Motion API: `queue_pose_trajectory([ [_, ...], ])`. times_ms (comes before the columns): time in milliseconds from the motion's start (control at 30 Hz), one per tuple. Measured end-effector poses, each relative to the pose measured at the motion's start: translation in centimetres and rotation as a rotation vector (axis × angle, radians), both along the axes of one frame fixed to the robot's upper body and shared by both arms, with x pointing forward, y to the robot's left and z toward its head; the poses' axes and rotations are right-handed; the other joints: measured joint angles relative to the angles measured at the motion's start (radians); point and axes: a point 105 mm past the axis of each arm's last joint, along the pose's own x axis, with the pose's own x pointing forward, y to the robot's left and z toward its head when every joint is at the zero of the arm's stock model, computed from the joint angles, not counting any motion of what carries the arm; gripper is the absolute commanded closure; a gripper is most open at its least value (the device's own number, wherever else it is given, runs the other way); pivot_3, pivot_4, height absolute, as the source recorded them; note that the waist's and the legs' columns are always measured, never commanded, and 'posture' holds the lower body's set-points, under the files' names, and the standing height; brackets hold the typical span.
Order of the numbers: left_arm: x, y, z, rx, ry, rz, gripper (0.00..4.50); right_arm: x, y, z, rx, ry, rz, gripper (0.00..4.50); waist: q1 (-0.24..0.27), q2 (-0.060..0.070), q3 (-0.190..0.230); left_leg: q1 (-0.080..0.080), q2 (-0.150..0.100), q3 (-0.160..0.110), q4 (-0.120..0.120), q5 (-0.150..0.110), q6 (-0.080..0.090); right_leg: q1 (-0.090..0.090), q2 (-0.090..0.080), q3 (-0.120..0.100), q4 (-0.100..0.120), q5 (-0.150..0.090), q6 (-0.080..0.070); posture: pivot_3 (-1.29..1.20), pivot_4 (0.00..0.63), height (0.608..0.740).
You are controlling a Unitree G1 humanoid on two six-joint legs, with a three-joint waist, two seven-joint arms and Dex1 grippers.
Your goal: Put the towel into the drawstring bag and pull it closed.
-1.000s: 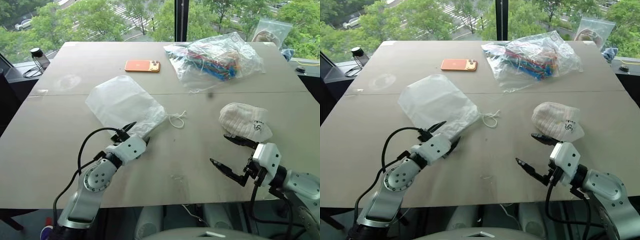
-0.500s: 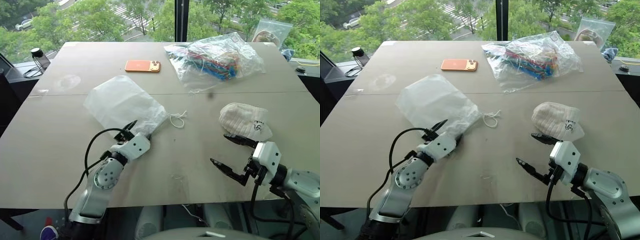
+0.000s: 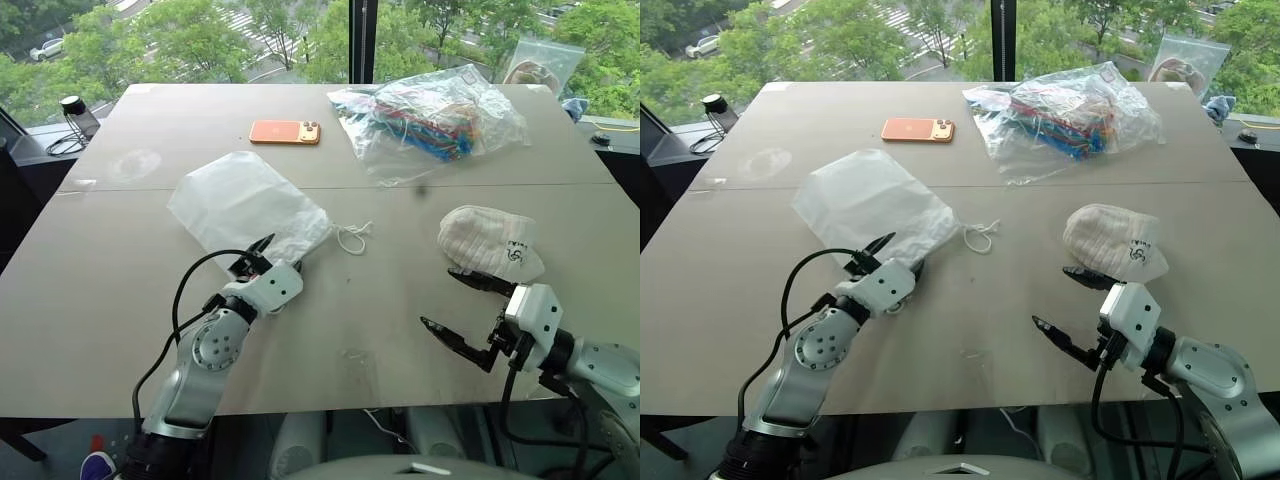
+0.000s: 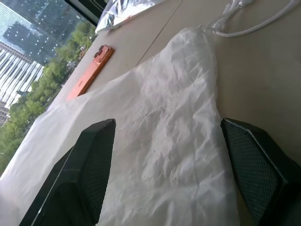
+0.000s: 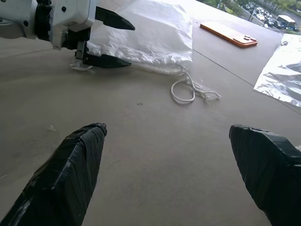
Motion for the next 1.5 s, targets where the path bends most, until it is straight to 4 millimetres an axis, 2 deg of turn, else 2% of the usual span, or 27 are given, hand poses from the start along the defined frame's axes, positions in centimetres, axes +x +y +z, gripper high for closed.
queue_pose_trajectory([
  [200,0.7,0.9,1.0,0.082,-0.078,0.053,0.87,0.0,0.0,-0.1,0.002,0.003,-0.007,0.00,0.000,0.000,0.000,0.000,0.000,0.000,0.000,0.000,0.000,0.000,0.000,0.000,0.000,0.000,0.000,0.00,0.150,0.740],
  [300,1.1,1.6,0.6,0.107,-0.059,0.095,0.87,0.1,0.0,0.0,0.004,-0.003,-0.008,0.00,-0.001,0.000,0.000,0.000,0.000,0.000,0.000,0.000,0.000,0.000,0.000,0.000,0.000,0.000,0.000,0.00,0.150,0.740],
  [400,1.8,2.4,0.0,0.132,-0.037,0.144,0.87,0.2,0.1,0.1,0.003,-0.013,-0.007,0.00,-0.001,0.000,0.000,0.000,0.000,0.000,0.000,0.000,0.000,0.000,0.000,0.000,0.000,0.000,0.000,0.00,0.150,0.740],
  [600,4.1,3.2,0.6,0.140,-0.046,0.225,0.87,0.4,0.5,0.0,0.007,-0.020,-0.007,0.00,0.000,0.000,0.000,0.000,0.000,-0.001,0.000,0.000,0.000,0.000,0.000,-0.001,0.000,0.000,0.000,0.00,0.150,0.740],
  [700,5.1,3.1,0.7,0.104,-0.017,0.225,1.67,0.6,0.5,-0.3,0.011,-0.014,-0.015,0.00,0.000,0.000,0.000,0.000,0.000,-0.001,0.000,0.000,0.000,0.000,0.000,-0.001,0.001,0.000,0.000,0.00,0.150,0.740],
  [767,5.3,2.9,0.6,0.063,0.020,0.202,2.55,0.6,0.6,-0.4,0.011,-0.017,-0.022,0.00,-0.002,0.000,0.000,0.000,0.000,-0.001,0.000,0.000,0.000,0.000,0.000,-0.001,0.001,0.001,0.000,0.00,0.150,0.740],
  [867,5.8,3.2,0.8,-0.074,0.110,0.163,4.00,0.8,0.5,-0.4,0.009,-0.022,-0.041,0.00,-0.003,0.000,0.000,0.000,0.000,-0.001,0.000,0.000,0.000,0.000,0.000,-0.001,0.001,0.003,-0.003,0.00,0.150,0.740],
  [900,6.0,3.5,0.9,-0.187,0.172,0.150,4.43,0.8,0.5,-0.4,0.007,-0.022,-0.049,0.00,-0.003,0.000,0.000,0.000,0.000,-0.001,0.000,0.000,0.000,0.000,0.000,-0.001,0.001,0.003,-0.004,0.00,0.150,0.740],
  [1000,5.9,3.6,1.4,-0.449,0.321,0.066,4.43,1.0,0.6,-0.7,0.002,-0.017,-0.064,0.00,-0.004,0.000,0.000,0.000,0.000,-0.001,0.000,0.000,0.000,0.000,0.000,-0.001,0.001,0.003,-0.004,0.00,0.150,0.740],
  [1033,6.0,3.5,2.1,-0.578,0.393,0.012,4.43,1.2,0.5,-0.9,-0.017,-0.014,-0.084,0.00,-0.003,0.000,0.000,0.000,0.000,-0.001,0.001,0.000,0.000,0.000,0.000,-0.001,0.001,0.003,-0.004,0.00,0.150,0.740],
  [1067,6.1,3.5,2.6,-0.635,0.424,-0.010,4.43,1.3,0.5,-1.0,-0.025,-0.012,-0.091,0.00,-0.003,0.000,0.000,-0.001,0.000,-0.002,0.001,0.000,0.000,0.000,0.000,-0.002,0.001,0.003,-0.004,0.00,0.150,0.740],
  [1133,5.9,4.2,4.9,-0.840,0.565,-0.091,4.43,1.5,0.4,-1.3,-0.034,0.004,-0.109,0.00,-0.005,-0.001,0.000,-0.001,0.000,-0.003,0.001,0.000,0.000,0.000,0.001,-0.003,0.001,0.002,-0.003,0.00,0.150,0.740],
  [1200,4.7,4.8,7.4,-0.973,0.674,-0.180,4.43,1.5,0.3,-1.6,-0.041,0.019,-0.122,0.00,-0.012,0.000,0.000,0.000,0.000,-0.002,0.001,0.000,0.000,0.000,0.001,-0.002,0.001,0.000,0.000,0.00,0.150,0.740],
  [1267,3.7,4.5,8.3,-1.050,0.767,-0.236,4.43,1.6,0.2,-1.7,-0.043,0.033,-0.134,0.00,-0.014,0.000,0.000,0.000,0.000,-0.001,0.001,0.000,0.000,0.000,0.001,-0.001,0.001,0.000,0.000,0.00,0.150,0.740],
  [1333,2.7,3.9,8.1,-1.133,0.888,-0.262,4.43,1.8,0.1,-1.7,-0.036,0.052,-0.140,0.00,-0.015,0.000,0.000,-0.001,0.000,-0.002,0.001,0.000,0.000,0.000,0.001,-0.001,0.001,0.000,0.000,0.00,0.150,0.740],
  [1500,2.0,2.5,7.5,-1.194,0.981,-0.257,4.43,2.5,-0.7,-1.3,-0.013,0.075,-0.187,0.00,-0.007,0.000,0.000,0.000,0.000,-0.002,0.001,0.000,0.000,0.000,0.001,-0.002,0.001,0.000,0.000,0.00,0.150,0.740],
])
